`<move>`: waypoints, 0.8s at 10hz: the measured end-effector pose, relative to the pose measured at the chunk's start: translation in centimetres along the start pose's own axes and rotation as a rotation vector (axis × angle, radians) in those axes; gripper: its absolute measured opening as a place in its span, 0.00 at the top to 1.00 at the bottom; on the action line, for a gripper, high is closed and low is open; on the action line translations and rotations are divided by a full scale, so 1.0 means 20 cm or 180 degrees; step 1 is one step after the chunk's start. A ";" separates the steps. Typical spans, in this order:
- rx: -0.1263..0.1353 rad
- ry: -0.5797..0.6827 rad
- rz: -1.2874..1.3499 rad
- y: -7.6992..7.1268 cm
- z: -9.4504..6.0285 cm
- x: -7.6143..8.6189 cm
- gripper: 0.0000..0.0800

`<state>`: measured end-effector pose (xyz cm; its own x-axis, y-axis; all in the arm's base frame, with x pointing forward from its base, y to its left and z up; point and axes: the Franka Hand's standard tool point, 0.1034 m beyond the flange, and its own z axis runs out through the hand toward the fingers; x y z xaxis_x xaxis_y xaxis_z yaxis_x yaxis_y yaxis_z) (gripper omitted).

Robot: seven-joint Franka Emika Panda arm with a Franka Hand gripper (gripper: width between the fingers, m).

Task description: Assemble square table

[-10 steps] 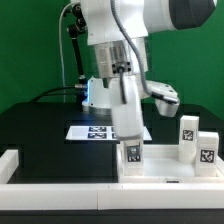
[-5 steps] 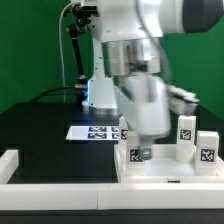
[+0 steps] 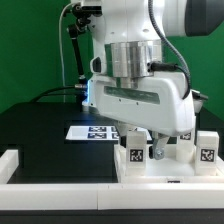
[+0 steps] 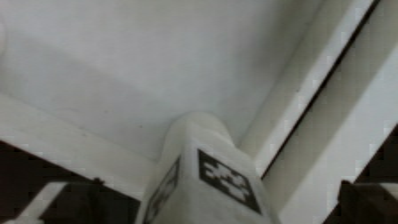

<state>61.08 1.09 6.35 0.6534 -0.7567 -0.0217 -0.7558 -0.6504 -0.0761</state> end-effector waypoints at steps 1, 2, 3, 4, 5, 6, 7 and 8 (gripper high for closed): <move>0.0010 0.0047 -0.0738 -0.01 -0.01 -0.02 0.19; 0.0014 0.0046 -0.1179 0.00 -0.01 -0.01 0.19; 0.0012 0.0049 -0.1297 0.01 -0.02 0.00 0.19; 0.0009 0.0050 -0.1318 0.01 -0.01 0.00 0.30; 0.0009 0.0049 -0.1193 0.01 -0.01 0.00 0.48; 0.0008 0.0050 -0.1195 0.01 -0.01 0.01 0.64; 0.0010 0.0049 -0.1154 0.01 -0.01 0.01 0.64; 0.0019 0.0046 -0.0790 0.01 -0.01 0.01 0.64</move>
Offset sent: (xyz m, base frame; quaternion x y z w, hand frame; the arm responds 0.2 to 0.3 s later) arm 0.0000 0.0000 0.0000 0.0000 0.0000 -0.1296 0.9916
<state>60.94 0.80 6.57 0.8184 -0.5746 0.0126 -0.5718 -0.8162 -0.0833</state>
